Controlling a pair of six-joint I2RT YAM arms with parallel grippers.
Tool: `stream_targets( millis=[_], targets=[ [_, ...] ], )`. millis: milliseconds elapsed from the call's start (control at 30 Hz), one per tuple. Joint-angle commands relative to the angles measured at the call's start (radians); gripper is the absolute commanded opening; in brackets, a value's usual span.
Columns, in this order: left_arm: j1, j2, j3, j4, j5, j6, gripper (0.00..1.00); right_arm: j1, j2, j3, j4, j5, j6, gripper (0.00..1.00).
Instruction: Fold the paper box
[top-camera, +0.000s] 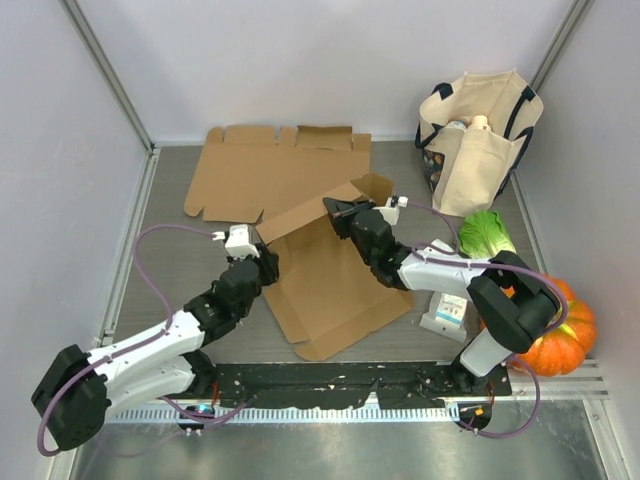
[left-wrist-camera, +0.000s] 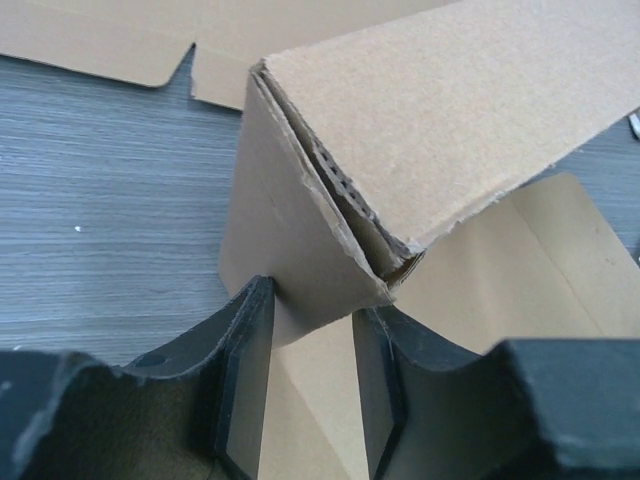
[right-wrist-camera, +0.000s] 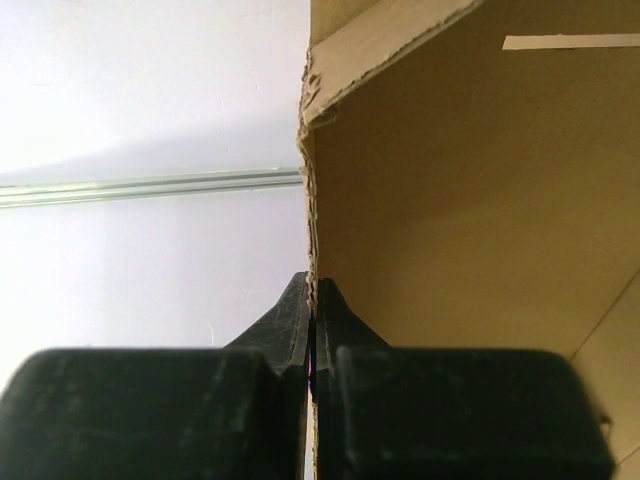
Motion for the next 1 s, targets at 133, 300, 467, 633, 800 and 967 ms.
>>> stream_targets(
  millis=[133,300,467,633,800,967],
  targets=[
    [-0.027,0.033,-0.018,0.143,-0.168,0.043,0.38,0.018,-0.006,-0.030,-0.037,0.006,-0.019,0.01],
    [-0.048,0.086,0.016,0.153,-0.242,0.056,0.47,0.020,0.004,-0.010,-0.043,0.006,-0.008,0.01],
    [-0.067,0.203,0.063,0.155,-0.392,0.027,0.42,0.020,0.018,0.007,-0.043,-0.001,0.044,0.01],
    [-0.074,0.322,0.117,0.172,-0.512,-0.005,0.36,0.022,0.029,0.024,-0.054,-0.004,0.074,0.01],
    [-0.074,0.557,0.330,-0.370,-0.777,-0.398,0.31,0.028,0.029,0.015,-0.053,-0.010,0.129,0.01],
    [-0.067,0.749,0.583,-0.888,-0.823,-0.773,0.06,0.031,0.017,0.019,-0.077,0.002,0.147,0.01]
  ],
)
